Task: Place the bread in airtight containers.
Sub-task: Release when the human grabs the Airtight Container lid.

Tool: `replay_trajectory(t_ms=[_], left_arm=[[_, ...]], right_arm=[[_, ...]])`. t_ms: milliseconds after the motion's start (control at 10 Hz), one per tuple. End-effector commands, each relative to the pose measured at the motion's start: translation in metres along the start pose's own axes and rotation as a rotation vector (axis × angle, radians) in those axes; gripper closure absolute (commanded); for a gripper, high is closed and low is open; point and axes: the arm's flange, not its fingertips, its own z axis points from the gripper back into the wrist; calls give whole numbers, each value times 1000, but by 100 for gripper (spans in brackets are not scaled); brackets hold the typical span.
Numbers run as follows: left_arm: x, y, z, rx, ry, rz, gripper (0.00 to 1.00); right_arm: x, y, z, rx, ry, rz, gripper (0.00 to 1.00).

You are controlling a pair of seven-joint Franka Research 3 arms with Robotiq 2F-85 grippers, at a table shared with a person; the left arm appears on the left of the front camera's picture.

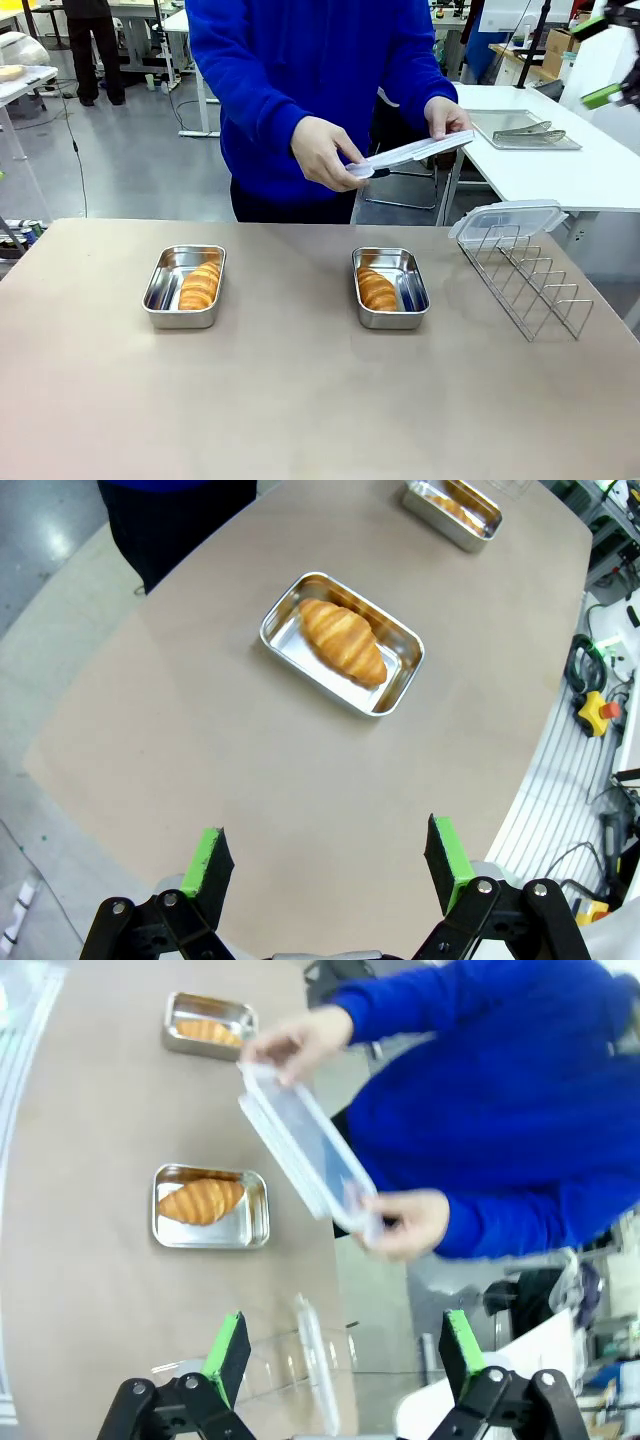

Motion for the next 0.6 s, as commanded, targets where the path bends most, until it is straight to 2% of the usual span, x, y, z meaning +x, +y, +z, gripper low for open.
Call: replay_trajectory(t_ms=[0, 200, 500], left_arm=[[2, -1, 1, -11, -12, -3, 0], [2, -1, 1, -11, -12, -3, 0], [2, -1, 1, -11, -12, -3, 0]], right_arm=[[-38, -5, 9, -13, -27, -203, 0], [-72, 7, 26, -23, -74, -287, 0], [-94, 13, 36, -67, -99, -314, 0]])
